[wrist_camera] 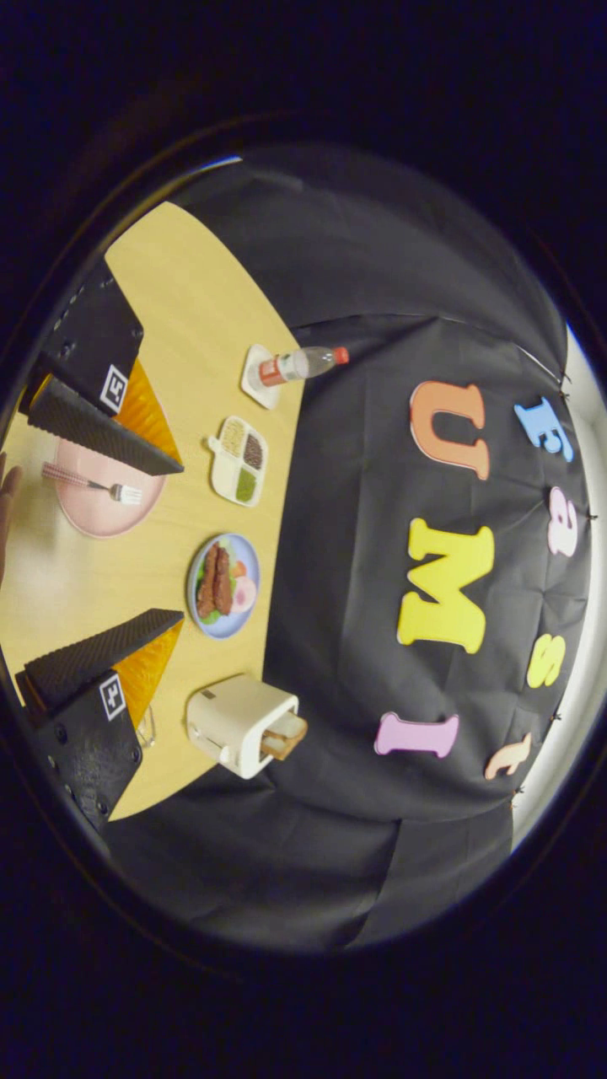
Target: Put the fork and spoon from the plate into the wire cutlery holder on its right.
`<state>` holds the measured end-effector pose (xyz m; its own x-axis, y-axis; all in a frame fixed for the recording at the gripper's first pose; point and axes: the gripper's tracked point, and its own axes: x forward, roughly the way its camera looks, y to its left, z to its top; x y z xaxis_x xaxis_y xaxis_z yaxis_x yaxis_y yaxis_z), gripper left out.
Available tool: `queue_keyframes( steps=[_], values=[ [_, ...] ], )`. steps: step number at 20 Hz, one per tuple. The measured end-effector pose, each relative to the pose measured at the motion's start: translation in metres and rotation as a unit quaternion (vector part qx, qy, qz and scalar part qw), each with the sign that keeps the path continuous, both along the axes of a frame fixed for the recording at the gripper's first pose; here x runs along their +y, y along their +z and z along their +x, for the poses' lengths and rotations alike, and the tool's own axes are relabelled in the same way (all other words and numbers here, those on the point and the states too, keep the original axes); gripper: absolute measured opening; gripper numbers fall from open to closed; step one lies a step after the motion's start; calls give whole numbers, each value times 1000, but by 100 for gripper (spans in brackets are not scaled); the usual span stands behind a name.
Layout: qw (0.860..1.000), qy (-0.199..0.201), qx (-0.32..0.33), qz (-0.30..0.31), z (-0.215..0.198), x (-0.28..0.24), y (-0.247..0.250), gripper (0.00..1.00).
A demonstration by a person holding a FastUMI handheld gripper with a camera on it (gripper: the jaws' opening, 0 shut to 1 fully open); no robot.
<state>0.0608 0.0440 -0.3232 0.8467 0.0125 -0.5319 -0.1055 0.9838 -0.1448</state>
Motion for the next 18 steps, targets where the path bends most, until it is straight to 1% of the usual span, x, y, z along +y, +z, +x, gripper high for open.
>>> queue_keyframes(
  steps=[4,8,10,11,12,15,18],
  values=[
    [998,-4,63,-6,-4,12,-58,96],
    [993,1,117,-23,-16,26,-99,92],
    [990,4,137,-20,-19,35,-120,89],
    [989,2,146,-18,-20,38,-126,85],
    [988,-2,156,-15,-22,41,-134,83],
    [983,-21,183,3,-21,45,-150,73],
    [976,-39,214,25,-19,44,-164,58]
  ],
)
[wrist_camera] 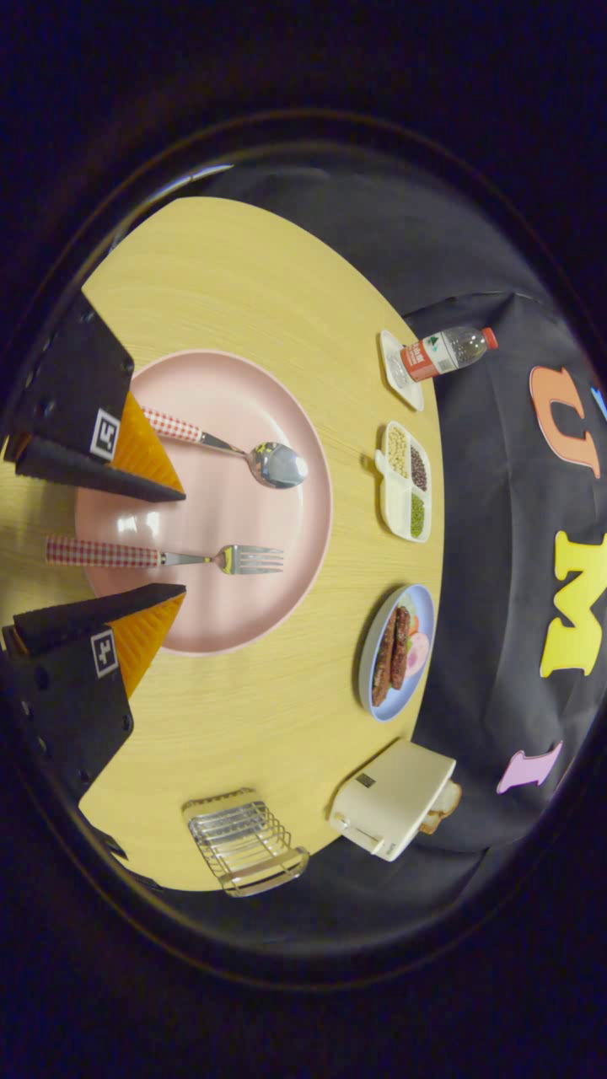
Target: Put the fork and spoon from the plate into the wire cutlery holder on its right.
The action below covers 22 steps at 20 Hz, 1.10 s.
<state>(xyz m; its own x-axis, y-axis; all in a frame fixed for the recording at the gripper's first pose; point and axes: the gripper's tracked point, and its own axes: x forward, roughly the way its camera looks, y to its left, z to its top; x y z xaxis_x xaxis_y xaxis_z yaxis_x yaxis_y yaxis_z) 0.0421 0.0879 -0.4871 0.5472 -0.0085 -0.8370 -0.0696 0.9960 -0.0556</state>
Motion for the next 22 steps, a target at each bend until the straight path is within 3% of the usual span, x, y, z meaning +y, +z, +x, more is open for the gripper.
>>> queue_keyframes(
  steps=[2,5,6,8,10,11,22],
  values=[
    [1000,-5,10,4,3,1,-3,51],
    [1000,-10,27,0,3,-2,-6,29],
    [1000,-10,28,-3,3,-2,-6,27],
    [999,-10,36,-10,2,-7,-6,8],
    [999,-5,45,-5,2,-7,-4,9],
    [999,-5,41,-12,3,-13,2,2],
    [998,51,-7,21,3,-55,106,2]
  ],
)
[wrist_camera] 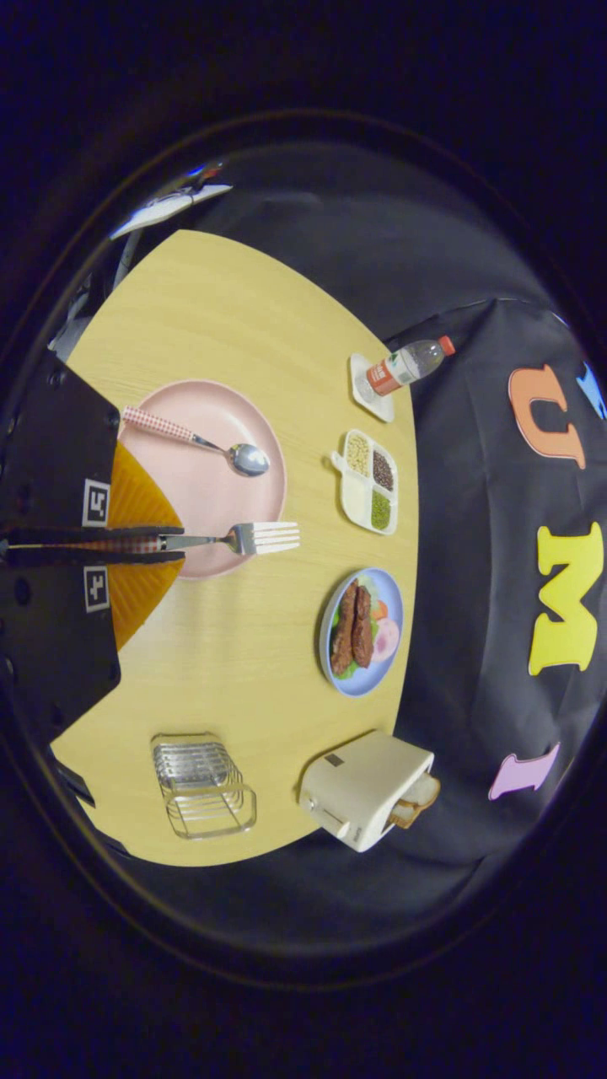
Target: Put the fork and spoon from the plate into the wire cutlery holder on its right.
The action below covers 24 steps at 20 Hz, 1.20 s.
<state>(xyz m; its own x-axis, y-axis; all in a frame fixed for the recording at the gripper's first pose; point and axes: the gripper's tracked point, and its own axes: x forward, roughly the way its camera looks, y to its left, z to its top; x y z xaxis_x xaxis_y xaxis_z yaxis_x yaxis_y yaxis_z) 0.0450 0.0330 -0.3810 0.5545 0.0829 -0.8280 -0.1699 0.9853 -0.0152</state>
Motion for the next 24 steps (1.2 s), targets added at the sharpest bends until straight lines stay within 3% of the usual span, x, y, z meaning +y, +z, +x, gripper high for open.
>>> queue_keyframes(
  steps=[5,14,18,21,24],
  values=[
    [1000,3,-12,3,-9,-48,34,2],
    [1000,-28,3,-3,-3,-160,79,2],
    [995,-58,72,43,-13,-189,74,2],
    [990,-70,118,43,-14,-216,66,2],
    [978,-80,180,65,-18,-224,60,2]
  ],
)
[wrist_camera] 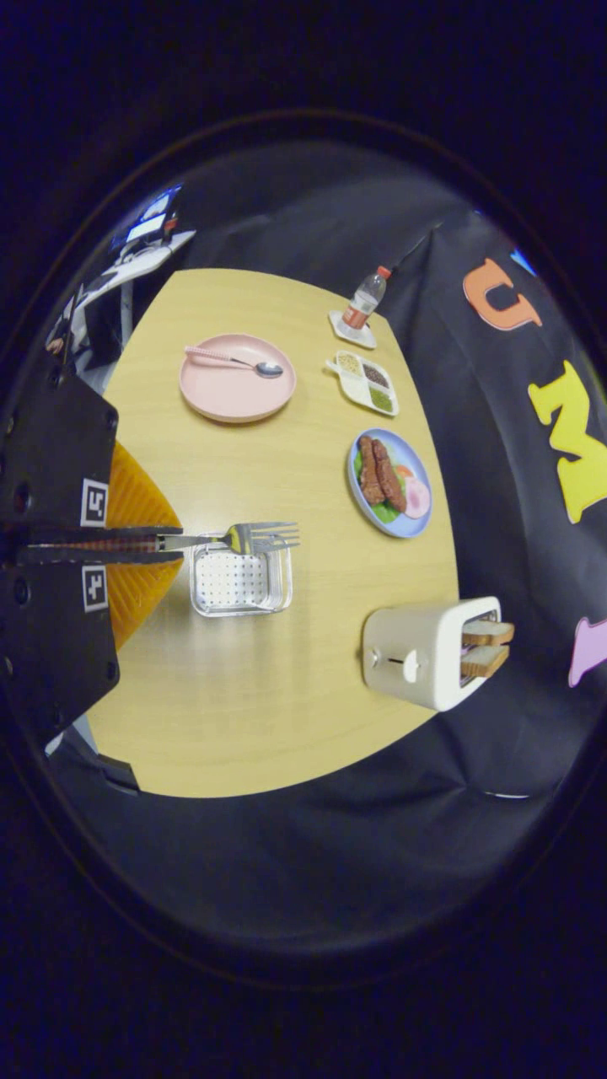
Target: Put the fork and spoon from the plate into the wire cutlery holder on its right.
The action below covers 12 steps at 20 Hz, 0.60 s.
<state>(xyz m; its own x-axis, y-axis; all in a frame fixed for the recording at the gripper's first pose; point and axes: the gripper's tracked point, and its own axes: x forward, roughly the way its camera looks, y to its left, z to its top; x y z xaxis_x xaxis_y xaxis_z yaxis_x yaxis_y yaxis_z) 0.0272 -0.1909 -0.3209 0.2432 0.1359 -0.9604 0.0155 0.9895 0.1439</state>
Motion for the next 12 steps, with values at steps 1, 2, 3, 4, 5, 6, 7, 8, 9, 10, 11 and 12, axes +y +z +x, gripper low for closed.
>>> queue_keyframes(
  steps=[1,2,3,4,5,6,7,8,9,10,11,12],
  values=[
    [1000,-2,17,1,2,-3,-3,2],
    [1000,1,28,-1,3,-7,-6,2],
    [999,1,40,-6,5,-11,-7,2],
    [998,0,55,-9,5,-14,-11,2],
    [997,-2,73,-7,4,-14,-14,2],
    [995,-9,95,-7,2,-16,-19,2],
    [993,-14,114,-4,1,-16,-23,2],
    [992,-11,126,-4,3,-15,-24,2],
    [991,-7,136,-8,4,-17,-26,2],
    [989,-4,146,-12,6,-18,-30,2],
    [987,0,160,-16,6,-19,-31,2],
    [985,-4,171,-21,8,-19,-34,2]
  ],
)
